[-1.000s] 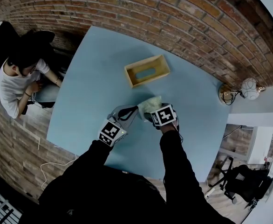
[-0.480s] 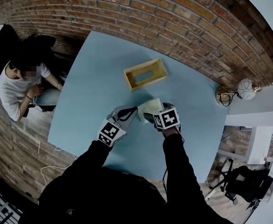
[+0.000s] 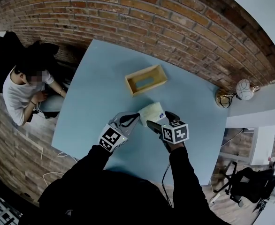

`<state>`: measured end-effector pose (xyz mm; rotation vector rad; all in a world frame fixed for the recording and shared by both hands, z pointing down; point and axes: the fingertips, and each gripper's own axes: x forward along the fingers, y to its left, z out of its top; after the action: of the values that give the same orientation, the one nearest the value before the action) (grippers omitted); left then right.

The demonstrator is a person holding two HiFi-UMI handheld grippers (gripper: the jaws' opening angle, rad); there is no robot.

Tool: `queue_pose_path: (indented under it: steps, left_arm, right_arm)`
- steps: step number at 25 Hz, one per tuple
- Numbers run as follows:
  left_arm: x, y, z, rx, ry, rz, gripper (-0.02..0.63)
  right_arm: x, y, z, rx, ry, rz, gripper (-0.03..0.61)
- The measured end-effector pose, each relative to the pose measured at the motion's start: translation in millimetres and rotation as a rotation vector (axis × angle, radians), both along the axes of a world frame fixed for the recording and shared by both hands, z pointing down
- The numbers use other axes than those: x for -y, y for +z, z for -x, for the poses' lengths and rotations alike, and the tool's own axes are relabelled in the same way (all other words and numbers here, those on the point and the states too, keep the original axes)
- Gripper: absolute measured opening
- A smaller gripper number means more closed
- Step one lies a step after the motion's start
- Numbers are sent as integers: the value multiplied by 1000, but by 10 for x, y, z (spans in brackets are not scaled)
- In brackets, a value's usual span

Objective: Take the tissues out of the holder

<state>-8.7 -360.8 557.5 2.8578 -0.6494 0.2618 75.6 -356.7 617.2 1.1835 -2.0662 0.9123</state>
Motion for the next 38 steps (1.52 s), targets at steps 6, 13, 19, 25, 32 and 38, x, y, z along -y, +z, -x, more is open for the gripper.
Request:
queue_pose_path:
  steps: [6, 13, 19, 25, 32, 38]
  left_arm:
    - [-214, -296, 12, -23, 46, -13, -6]
    - [-622, -704, -34, -65, 83, -13, -6]
    - [-1024, -1002, -24, -96, 96, -6, -6]
    - [-1373, -1173, -68, -114, 113, 5, -6]
    - [-1559, -1301, -47, -113, 92, -23, -6]
    - [-1708, -1430, 18, -113, 64, -59, -6]
  right_arm:
    - [-205, -493, 78, 118, 3, -150, 472]
    - [-542, -1143, 199, 225, -49, -372, 353]
    - [-966, -1428, 287, 302, -63, -469, 230]
    - [-1334, -1628, 263, 244, -30, -588, 5]
    - [-1603, -1815, 361, 274, -63, -642, 5]
    - [-1715, -1979, 420, 280, -118, -694, 5]
